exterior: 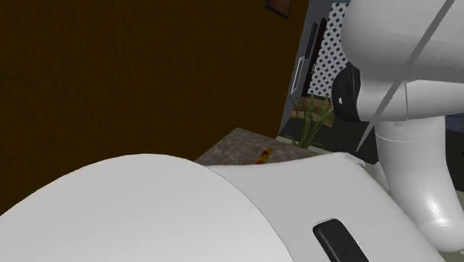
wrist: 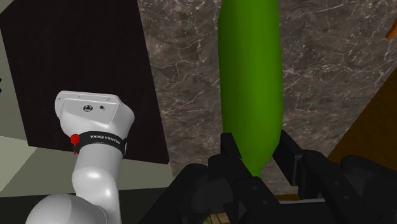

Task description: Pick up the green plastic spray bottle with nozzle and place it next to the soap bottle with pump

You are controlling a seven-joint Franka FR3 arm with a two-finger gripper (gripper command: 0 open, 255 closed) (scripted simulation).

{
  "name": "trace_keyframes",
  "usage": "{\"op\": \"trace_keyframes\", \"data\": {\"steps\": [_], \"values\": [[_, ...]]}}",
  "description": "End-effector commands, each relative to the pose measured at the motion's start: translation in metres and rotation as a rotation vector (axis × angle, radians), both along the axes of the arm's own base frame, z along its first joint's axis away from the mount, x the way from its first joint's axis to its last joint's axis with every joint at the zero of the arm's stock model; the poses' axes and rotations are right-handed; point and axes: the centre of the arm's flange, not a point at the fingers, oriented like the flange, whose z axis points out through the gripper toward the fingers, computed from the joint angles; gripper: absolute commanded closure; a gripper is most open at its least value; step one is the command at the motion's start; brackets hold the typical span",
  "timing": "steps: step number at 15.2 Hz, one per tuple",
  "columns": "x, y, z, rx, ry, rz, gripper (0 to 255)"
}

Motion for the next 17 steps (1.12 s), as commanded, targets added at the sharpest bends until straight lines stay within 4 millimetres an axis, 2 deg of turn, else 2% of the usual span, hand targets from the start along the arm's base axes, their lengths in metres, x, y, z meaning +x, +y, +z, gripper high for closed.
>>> {"op": "trace_keyframes", "data": {"steps": [1,17], "values": [[0.001,0.001,-0.011,0.001,0.000,0.000,255],[0.001,0.001,-0.095,0.001,0.000,0.000,255]]}}
